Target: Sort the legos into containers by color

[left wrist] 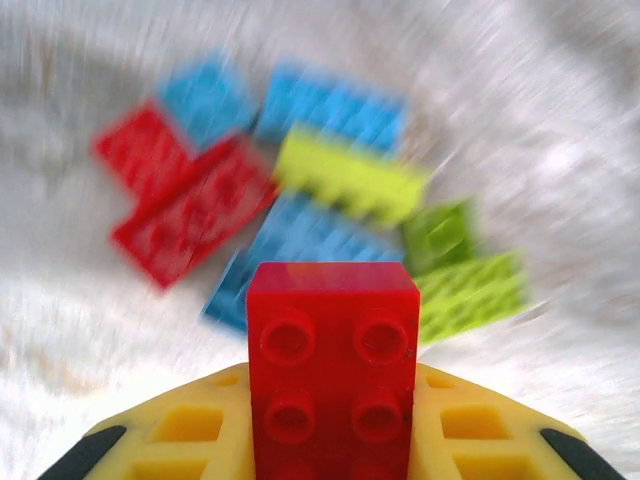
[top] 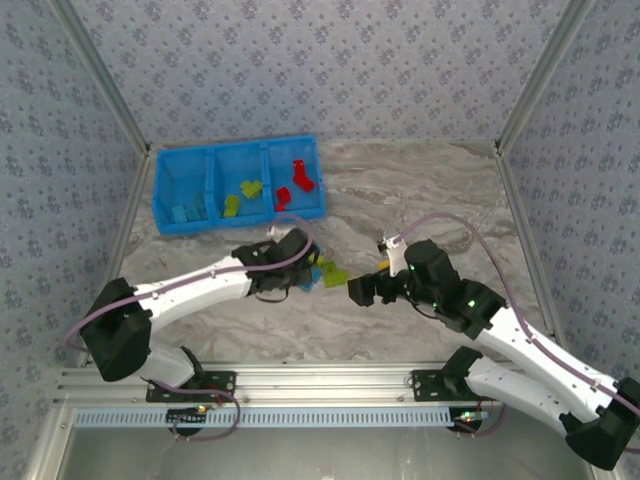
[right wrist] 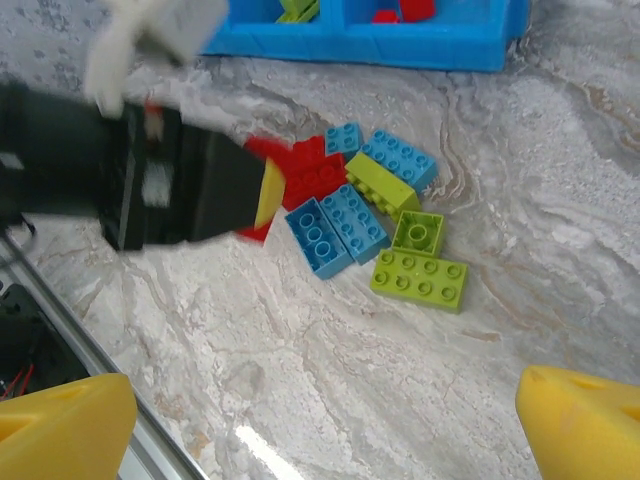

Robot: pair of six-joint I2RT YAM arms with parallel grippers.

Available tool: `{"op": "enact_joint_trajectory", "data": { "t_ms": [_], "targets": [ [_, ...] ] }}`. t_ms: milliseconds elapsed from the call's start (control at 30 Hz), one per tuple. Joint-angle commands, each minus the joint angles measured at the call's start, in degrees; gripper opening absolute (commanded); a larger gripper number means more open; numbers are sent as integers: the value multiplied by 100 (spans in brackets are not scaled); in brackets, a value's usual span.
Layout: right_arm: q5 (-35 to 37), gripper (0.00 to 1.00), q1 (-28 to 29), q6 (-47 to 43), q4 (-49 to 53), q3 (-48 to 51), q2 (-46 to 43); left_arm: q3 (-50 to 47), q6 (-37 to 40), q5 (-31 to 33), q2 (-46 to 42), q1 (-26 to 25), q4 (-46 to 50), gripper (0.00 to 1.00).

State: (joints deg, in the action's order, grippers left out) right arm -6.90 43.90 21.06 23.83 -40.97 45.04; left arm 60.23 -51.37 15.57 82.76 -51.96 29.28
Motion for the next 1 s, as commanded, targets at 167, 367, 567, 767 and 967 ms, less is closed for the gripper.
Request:
{"op": "enact_joint_trajectory", "data": {
  "t_ms": [167,367,567,767,967],
  "targets": [
    [464,100,49,100,565,-392,-152,2465,1641,567,1696,1363,-317,24],
    [577,100,97,288,868,-403,-514,5075,2086,181,3948,2019,481,27],
    [661,100,178,434,1215,-419,-688,6848,2193,-73,5022,2270,1137,52],
    [717,100,193,387,1088,-360,-630,6569,2202,-218,4552,2168,1121,58],
    [819,100,202,464,784,-289,-249,4111,2020,-469,2541,1883,27,56]
  ]
}}
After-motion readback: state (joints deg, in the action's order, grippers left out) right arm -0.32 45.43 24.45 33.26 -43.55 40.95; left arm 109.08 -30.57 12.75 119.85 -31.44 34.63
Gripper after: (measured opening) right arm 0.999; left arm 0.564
